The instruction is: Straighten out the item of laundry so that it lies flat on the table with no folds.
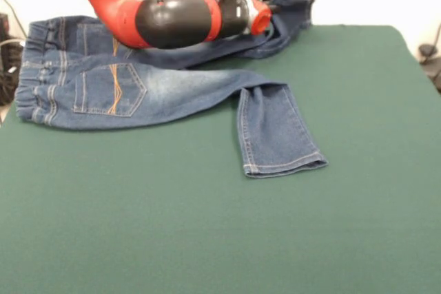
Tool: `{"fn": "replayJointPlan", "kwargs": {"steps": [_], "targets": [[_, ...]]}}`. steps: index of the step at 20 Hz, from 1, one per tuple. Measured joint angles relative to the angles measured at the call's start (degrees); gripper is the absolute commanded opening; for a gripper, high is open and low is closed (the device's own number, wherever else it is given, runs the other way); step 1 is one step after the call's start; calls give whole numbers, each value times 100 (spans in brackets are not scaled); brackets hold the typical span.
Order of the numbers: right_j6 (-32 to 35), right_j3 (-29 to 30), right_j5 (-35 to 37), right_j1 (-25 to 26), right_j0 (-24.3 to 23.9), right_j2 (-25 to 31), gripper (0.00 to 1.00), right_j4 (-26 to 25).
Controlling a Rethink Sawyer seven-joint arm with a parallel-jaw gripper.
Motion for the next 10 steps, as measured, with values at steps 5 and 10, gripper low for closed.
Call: {"fn": "replayJointPlan", "kwargs": {"steps": [5, 10], "targets": [[0, 364, -1159, -279, -240, 53, 0, -837], [0, 844, -2629, -493, -544, 61, 0, -1518]]}}
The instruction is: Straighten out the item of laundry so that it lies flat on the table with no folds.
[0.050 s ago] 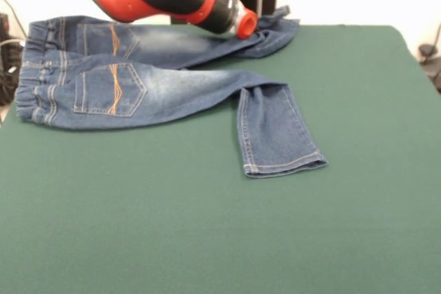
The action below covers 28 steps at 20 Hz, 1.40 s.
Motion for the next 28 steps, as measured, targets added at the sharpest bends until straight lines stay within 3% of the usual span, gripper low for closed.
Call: {"fn": "replayJointPlan", "kwargs": {"steps": [12, 13, 28], "targets": [[0, 48, -84, 138, -134, 18, 0, -56], [0, -5, 9, 199, -173, 39, 100, -56], [1, -362, 609, 512, -173, 201, 100, 131]]}}
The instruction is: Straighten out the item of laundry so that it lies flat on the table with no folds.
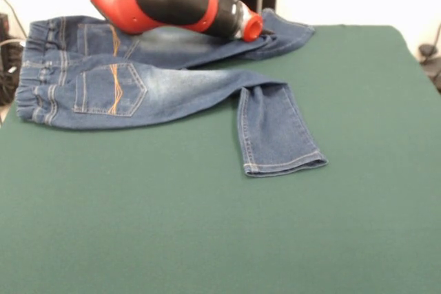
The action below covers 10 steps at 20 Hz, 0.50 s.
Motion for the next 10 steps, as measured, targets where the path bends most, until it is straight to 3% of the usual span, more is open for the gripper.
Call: {"fn": "replayJointPlan", "kwargs": {"steps": [10], "targets": [[-1, 0, -8, -90, 188, 90, 100, 136]]}}
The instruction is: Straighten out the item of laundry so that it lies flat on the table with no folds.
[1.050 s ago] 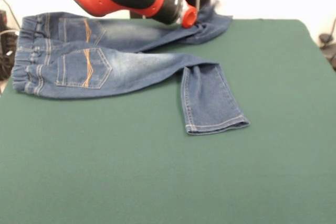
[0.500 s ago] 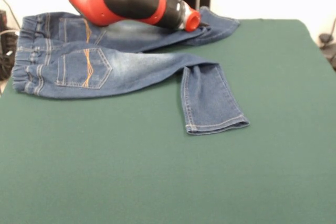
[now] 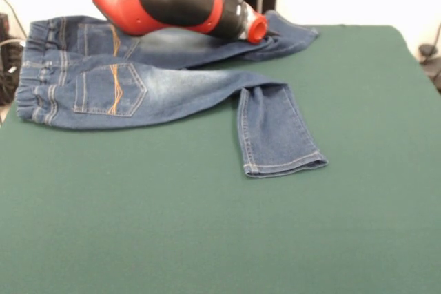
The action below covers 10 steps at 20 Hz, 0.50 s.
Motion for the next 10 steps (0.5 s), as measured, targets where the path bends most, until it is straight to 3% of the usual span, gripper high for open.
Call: {"fn": "replayJointPlan", "kwargs": {"steps": [7, 10], "targets": [[0, 151, -555, -246, 224, 265, 100, -4], [0, 325, -1129, -417, 259, 459, 100, 64]]}}
